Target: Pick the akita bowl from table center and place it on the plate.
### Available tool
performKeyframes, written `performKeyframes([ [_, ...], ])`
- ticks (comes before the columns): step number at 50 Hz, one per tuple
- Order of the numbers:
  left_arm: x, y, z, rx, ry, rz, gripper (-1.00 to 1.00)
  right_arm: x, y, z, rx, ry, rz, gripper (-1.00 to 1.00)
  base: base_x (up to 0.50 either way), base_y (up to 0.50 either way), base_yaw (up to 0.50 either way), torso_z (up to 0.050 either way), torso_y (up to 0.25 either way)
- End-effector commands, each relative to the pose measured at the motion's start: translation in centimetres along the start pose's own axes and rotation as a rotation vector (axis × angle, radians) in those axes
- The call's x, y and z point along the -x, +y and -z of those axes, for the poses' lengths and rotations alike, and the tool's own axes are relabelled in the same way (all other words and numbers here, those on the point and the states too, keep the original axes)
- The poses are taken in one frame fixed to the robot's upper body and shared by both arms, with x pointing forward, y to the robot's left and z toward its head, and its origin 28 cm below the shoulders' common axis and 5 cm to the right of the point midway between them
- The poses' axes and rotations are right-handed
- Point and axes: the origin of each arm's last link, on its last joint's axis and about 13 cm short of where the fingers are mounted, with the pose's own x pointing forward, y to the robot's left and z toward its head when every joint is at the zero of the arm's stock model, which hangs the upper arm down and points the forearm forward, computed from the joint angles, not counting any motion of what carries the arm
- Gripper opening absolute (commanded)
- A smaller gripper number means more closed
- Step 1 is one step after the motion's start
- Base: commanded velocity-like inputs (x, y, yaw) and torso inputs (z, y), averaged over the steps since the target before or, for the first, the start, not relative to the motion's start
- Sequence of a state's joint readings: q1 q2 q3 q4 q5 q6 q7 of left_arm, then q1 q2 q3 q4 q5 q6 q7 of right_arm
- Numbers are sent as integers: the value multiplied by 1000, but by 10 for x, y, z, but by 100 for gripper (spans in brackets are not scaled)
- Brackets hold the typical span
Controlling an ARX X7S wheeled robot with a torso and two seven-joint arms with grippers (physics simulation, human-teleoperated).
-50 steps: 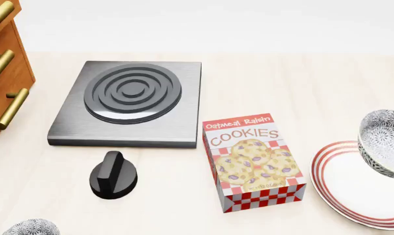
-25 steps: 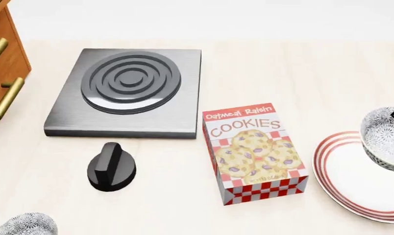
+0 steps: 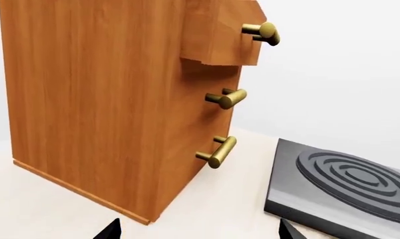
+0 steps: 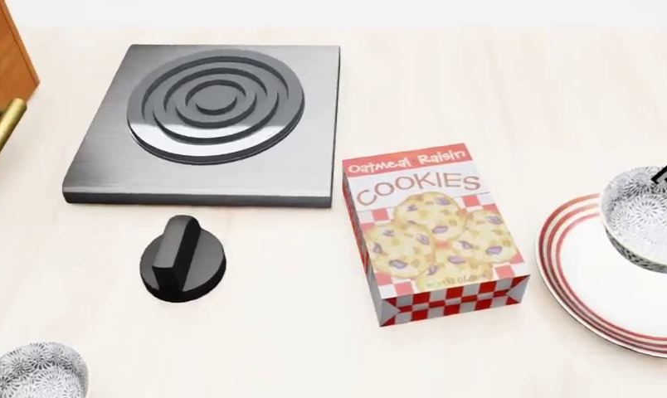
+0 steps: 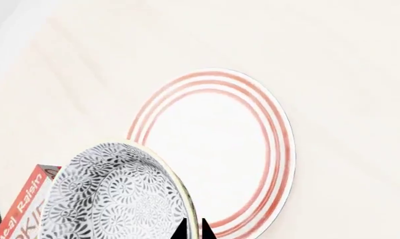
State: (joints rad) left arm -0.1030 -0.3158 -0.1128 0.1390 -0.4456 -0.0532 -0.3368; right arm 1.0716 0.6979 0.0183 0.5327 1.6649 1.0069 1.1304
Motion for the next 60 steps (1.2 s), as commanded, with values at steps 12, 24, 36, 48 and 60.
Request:
performKeyframes([
  [12,0,2,1,13,6,-6,100,-1,4,-4,-16,-18,-41,-100,0,0,0,0,-125],
  [24,0,1,1,16,8,-8,100,0,5,-6,-23,-29,-53,-100,0,0,0,0,-75],
  [36,-1,1,-1,25,10,-12,100,-14,3,-7,-75,-4,-57,-100,0,0,0,0,0],
  [48,-1,2,-3,29,6,-14,100,-36,-2,-7,-116,13,-29,-100,0,0,0,0,0],
  [60,1,2,-4,32,4,-11,100,-41,-11,-9,-154,7,-14,-100,0,0,0,0,0],
])
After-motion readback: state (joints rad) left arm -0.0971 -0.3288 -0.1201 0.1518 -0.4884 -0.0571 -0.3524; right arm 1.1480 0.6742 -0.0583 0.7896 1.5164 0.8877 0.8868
